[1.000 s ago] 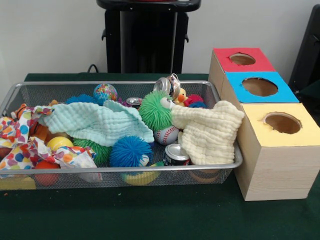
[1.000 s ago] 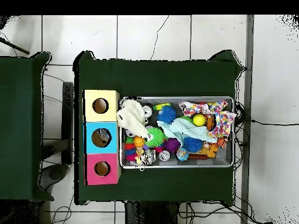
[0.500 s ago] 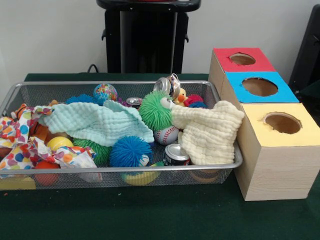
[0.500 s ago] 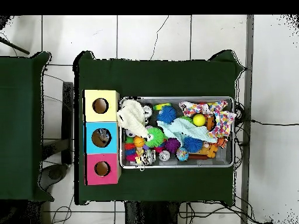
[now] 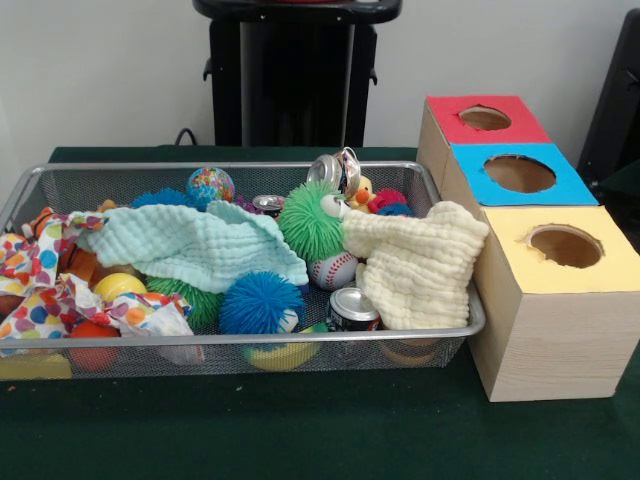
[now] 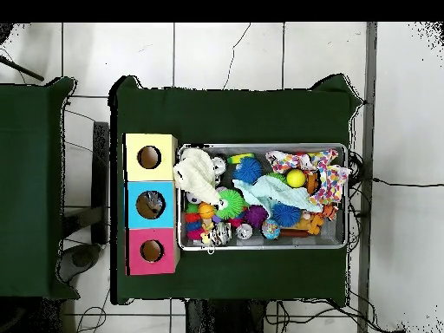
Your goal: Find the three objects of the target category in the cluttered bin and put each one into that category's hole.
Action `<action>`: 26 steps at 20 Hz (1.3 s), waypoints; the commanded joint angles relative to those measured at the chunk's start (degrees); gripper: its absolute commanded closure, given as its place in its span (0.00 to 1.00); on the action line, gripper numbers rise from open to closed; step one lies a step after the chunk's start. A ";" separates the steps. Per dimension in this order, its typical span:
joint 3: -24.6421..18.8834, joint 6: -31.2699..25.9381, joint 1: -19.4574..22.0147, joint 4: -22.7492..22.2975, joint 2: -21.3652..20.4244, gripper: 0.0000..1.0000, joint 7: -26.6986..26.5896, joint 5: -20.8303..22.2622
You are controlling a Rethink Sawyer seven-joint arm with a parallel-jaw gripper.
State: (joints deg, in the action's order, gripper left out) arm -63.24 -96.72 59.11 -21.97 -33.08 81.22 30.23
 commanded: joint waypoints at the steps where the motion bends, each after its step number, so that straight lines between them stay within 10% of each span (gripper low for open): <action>1: -5.96 -10.31 -0.32 3.86 -2.41 1.00 -22.11 6.28; 11: -16.12 -17.66 1.88 8.10 -3.25 1.00 -27.46 16.80; 26: -25.13 -24.49 5.06 10.18 -6.04 1.00 -21.80 24.74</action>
State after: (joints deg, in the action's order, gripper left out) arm -81.37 -111.21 63.67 -14.59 -37.66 76.47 47.06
